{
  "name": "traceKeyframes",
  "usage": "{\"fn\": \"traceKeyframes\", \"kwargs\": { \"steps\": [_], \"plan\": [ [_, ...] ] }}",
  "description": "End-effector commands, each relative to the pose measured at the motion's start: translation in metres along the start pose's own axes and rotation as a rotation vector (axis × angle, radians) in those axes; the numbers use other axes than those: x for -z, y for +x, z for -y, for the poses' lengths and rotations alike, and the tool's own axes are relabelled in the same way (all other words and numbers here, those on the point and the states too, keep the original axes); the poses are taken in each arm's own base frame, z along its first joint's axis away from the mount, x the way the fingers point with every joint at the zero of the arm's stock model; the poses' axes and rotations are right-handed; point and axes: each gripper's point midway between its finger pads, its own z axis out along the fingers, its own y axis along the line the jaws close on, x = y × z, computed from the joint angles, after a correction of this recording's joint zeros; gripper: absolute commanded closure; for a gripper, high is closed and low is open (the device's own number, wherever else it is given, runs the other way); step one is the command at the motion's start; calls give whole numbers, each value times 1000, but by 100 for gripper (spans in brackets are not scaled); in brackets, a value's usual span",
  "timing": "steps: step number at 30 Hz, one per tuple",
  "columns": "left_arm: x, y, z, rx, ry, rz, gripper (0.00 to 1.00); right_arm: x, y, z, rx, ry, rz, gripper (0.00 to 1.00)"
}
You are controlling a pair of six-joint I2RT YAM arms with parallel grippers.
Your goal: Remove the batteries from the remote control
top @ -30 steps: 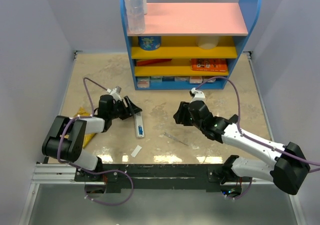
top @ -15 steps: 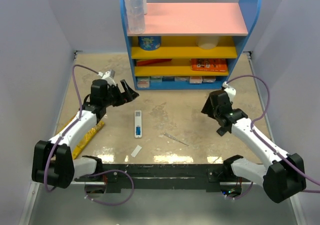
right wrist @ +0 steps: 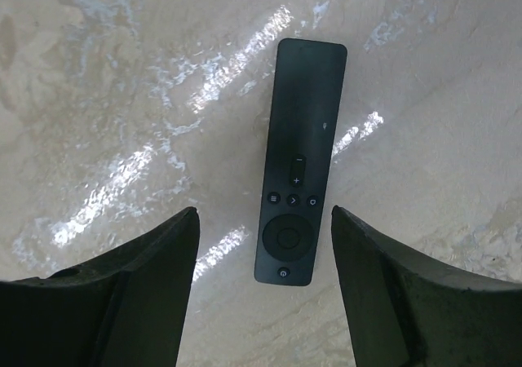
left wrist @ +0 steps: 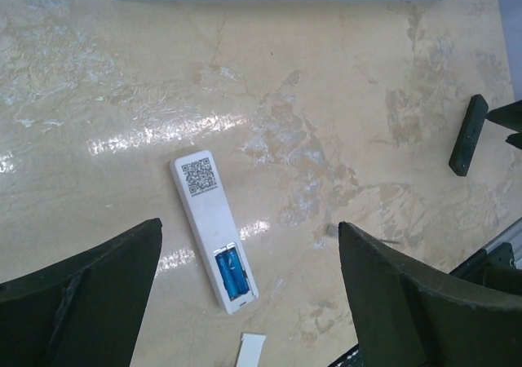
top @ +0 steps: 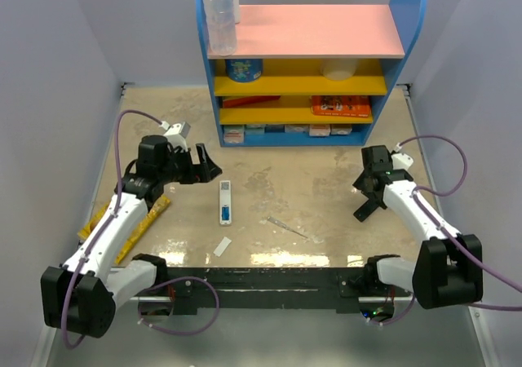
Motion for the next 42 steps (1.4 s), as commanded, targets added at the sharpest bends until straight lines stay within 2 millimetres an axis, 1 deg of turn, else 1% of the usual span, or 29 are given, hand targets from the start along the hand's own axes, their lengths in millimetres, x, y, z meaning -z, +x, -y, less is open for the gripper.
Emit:
{"fn": "traceKeyframes", "kwargs": {
  "steps": [1,5,10,15,21,24,26,27,30,31,34,35,37,38,41,42],
  "plan": [
    [11,2,8,-48,43,15,7,-15,8,7,-65,72,-45,31],
    [14,1,10,-52,45,26,7,-28,9,11,-94,105,-59,32],
    [16,-1,10,-56,41,29,7,-40,16,14,-114,135,-101,32],
    [21,-6,11,-62,34,57,7,-48,20,18,-120,148,-108,33],
    [24,-9,11,-65,24,75,7,-56,27,16,-113,143,-124,36],
    [26,-12,15,-74,39,89,7,-58,30,17,-114,153,-136,37],
    [28,-13,13,-73,27,100,7,-58,31,16,-111,152,-144,38],
    [29,-14,13,-74,23,106,7,-58,31,16,-107,154,-145,40],
    [30,-16,13,-75,16,117,7,-57,31,17,-112,154,-146,48],
    [31,-16,13,-75,15,119,7,-57,31,17,-113,153,-143,53],
    [32,-17,13,-72,12,127,7,-57,30,16,-109,140,-142,60],
    [32,-18,13,-73,11,128,7,-56,30,14,-110,129,-144,65],
    [31,-18,12,-69,6,129,7,-56,29,10,-94,97,-144,73],
    [32,-18,12,-69,8,130,8,-56,29,8,-89,85,-146,78],
    [31,-17,12,-64,12,130,9,-53,29,-5,-55,2,-161,84],
    [30,-17,13,-63,16,128,9,-50,33,-12,-20,-54,-184,84]
  ]
}}
